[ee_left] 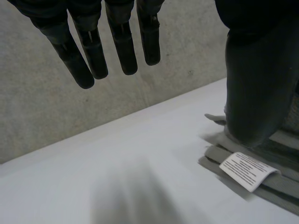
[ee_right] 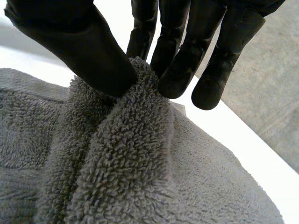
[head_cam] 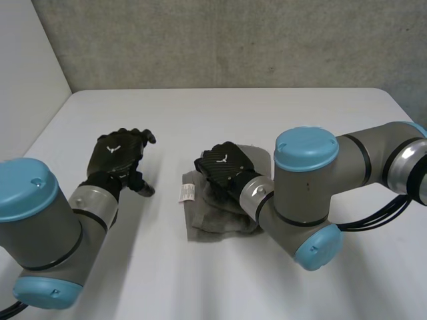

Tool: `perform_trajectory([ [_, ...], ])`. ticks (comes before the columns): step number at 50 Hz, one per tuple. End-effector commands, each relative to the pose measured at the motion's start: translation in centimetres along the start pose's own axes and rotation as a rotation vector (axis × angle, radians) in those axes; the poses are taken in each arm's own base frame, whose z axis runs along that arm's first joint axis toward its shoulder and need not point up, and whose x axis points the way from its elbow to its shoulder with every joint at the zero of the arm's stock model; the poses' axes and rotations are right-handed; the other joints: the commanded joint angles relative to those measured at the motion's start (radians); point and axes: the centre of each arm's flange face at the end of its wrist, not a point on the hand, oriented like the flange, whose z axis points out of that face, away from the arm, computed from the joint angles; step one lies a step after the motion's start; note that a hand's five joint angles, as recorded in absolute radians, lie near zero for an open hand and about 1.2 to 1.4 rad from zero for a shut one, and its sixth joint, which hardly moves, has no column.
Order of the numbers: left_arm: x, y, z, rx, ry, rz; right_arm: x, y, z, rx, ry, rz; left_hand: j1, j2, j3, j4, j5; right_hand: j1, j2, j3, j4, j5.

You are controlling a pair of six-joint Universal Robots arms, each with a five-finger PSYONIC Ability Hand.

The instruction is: Fold the towel.

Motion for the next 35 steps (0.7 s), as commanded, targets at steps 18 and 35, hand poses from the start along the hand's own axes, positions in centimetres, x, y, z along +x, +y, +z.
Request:
perform_trajectory([
  [18, -2.6, -4.1, -1.0, 0.199, -0.082, -0.010, -10.2, -0.7, -3.9, 0.101, -0.357, -0.151, -0.152, -0.154, -0.144, -0.156, -0.299, 0.087, 0.120, 0.072, 0.064, 0.077],
  [35, -2.0, -3.5, -0.7, 0.184, -0.062, -0.005, -6.0, -4.5, -6.6, 0.131, -0.170, -0.134, -0.164, -0.166, -0.156, -0.168, -0.310, -1.135, -1.102, -1.150, -1.158, -1.144],
])
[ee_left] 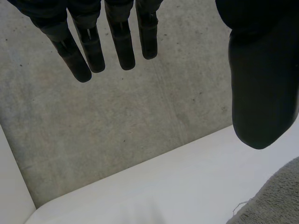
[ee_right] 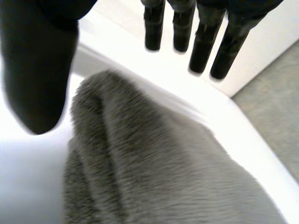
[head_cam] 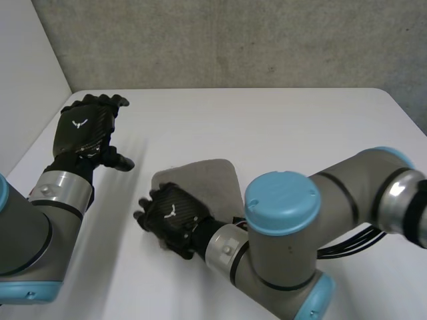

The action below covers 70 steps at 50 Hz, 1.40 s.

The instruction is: Fold the towel.

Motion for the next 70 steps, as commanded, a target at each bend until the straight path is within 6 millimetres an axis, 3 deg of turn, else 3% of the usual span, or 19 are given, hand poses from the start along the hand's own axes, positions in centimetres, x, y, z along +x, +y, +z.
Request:
perform_trajectory([
  [1, 0.4, 0.3, 0.2, -0.008, 0.012, -0.001, 2.4, -1.9, -1.9, 0.010, 0.118, 0.037, -0.088, -0.106, -0.078, -0.091, -0.228, -0.139, -0.125, -0.147, -0.137, -0.098],
  [7, 2.1, 1.6, -0.1, -0.055, 0.075, 0.000, 6.1, -2.1, -3.6, 0.023, 0.225, 0.170, -0.106, -0.123, -0.096, -0.108, -0.245, -0.139, -0.125, -0.147, -0.137, -0.098],
  [14, 4.4, 5.1, -1.0, -0.193, 0.164, 0.013, 10.0, 0.4, -3.9, -0.013, 0.319, 0.336, -0.127, -0.144, -0.117, -0.129, -0.266, -0.139, -0.125, -0.147, -0.137, -0.098],
  [24, 5.7, 9.5, -1.9, -0.398, 0.209, 0.038, 10.1, 6.6, -1.9, -0.160, 0.316, 0.432, -0.171, -0.188, -0.161, -0.173, -0.310, -0.139, -0.125, -0.147, -0.137, -0.098],
  [31, 6.1, 9.8, -1.7, -0.410, 0.218, 0.039, 10.1, 8.8, -1.4, -0.257, 0.293, 0.483, -0.174, -0.191, -0.164, -0.176, -0.313, -0.139, -0.125, -0.147, -0.137, -0.098],
  [39, 6.5, 5.4, 0.0, -0.271, 0.222, 0.021, 10.8, 8.3, -1.5, -0.255, 0.297, 0.490, -0.185, -0.202, -0.175, -0.188, -0.325, -0.139, -0.125, -0.147, -0.137, -0.098],
  [41, 6.5, 4.1, 0.3, -0.237, 0.221, 0.017, 12.3, 5.5, -2.4, -0.186, 0.337, 0.466, -0.188, -0.205, -0.178, -0.191, -0.328, -0.139, -0.125, -0.147, -0.137, -0.098],
  [42, 6.6, 2.5, 0.7, -0.201, 0.221, 0.010, 12.3, 5.5, -2.4, -0.186, 0.337, 0.466, -0.191, -0.208, -0.181, -0.194, -0.330, -0.139, -0.125, -0.147, -0.137, -0.098],
  [43, 6.6, 0.9, 1.0, -0.168, 0.219, 0.003, 13.3, 3.7, -3.2, -0.138, 0.373, 0.459, -0.194, -0.211, -0.184, -0.197, -0.333, -0.139, -0.125, -0.147, -0.137, -0.098],
  [44, 6.6, 0.9, 1.0, -0.168, 0.219, 0.003, 13.3, 3.7, -3.2, -0.137, 0.374, 0.459, -0.194, -0.211, -0.184, -0.197, -0.333, -0.139, -0.125, -0.147, -0.137, -0.098],
  [46, 6.5, -2.6, 1.4, -0.107, 0.216, -0.009, 15.7, 1.0, -5.0, -0.051, 0.448, 0.473, -0.203, -0.220, -0.193, -0.205, -0.342, -0.139, -0.125, -0.147, -0.137, -0.098],
  [47, 6.5, -2.7, 1.4, -0.107, 0.216, -0.009, 15.7, 1.0, -5.0, -0.050, 0.449, 0.473, -0.203, -0.220, -0.193, -0.205, -0.342, -0.139, -0.125, -0.147, -0.137, -0.098],
  [48, 6.4, -4.6, 1.5, -0.079, 0.212, -0.017, 17.0, -0.2, -6.1, -0.011, 0.493, 0.486, -0.220, -0.237, -0.210, -0.223, -0.360, -0.139, -0.125, -0.147, -0.137, -0.098],
  [49, 6.4, -4.6, 1.5, -0.079, 0.212, -0.017, 18.4, -1.7, -7.3, 0.040, 0.546, 0.488, -0.220, -0.238, -0.211, -0.223, -0.360, -0.139, -0.125, -0.147, -0.137, -0.098],
  [51, 6.0, -7.9, 1.4, -0.053, 0.196, -0.050, 19.7, -3.2, -8.7, 0.083, 0.603, 0.479, -0.229, -0.246, -0.219, -0.232, -0.369, -0.139, -0.125, -0.147, -0.137, -0.098],
  [52, 6.0, -7.9, 1.4, -0.053, 0.196, -0.050, 19.7, -3.2, -8.7, 0.083, 0.604, 0.479, -0.229, -0.246, -0.219, -0.232, -0.369, -0.139, -0.125, -0.147, -0.137, -0.098],
  [54, 5.2, -10.5, 1.1, -0.054, 0.158, -0.103, 21.7, -5.2, -11.4, 0.134, 0.729, 0.456, -0.229, -0.246, -0.219, -0.232, -0.369, -0.139, -0.125, -0.147, -0.137, -0.098],
  [57, 4.4, -12.1, 0.7, -0.073, 0.112, -0.151, 22.4, -5.9, -12.9, 0.140, 0.819, 0.443, -0.229, -0.246, -0.219, -0.232, -0.369, -0.139, -0.125, -0.147, -0.137, -0.098],
  [70, 3.4, -12.3, 0.4, -0.119, 0.066, -0.159, 23.0, -5.5, -13.8, 0.096, 0.933, 0.436, -0.232, -0.249, -0.222, -0.235, -0.372, -0.139, -0.125, -0.147, -0.137, -0.098],
])
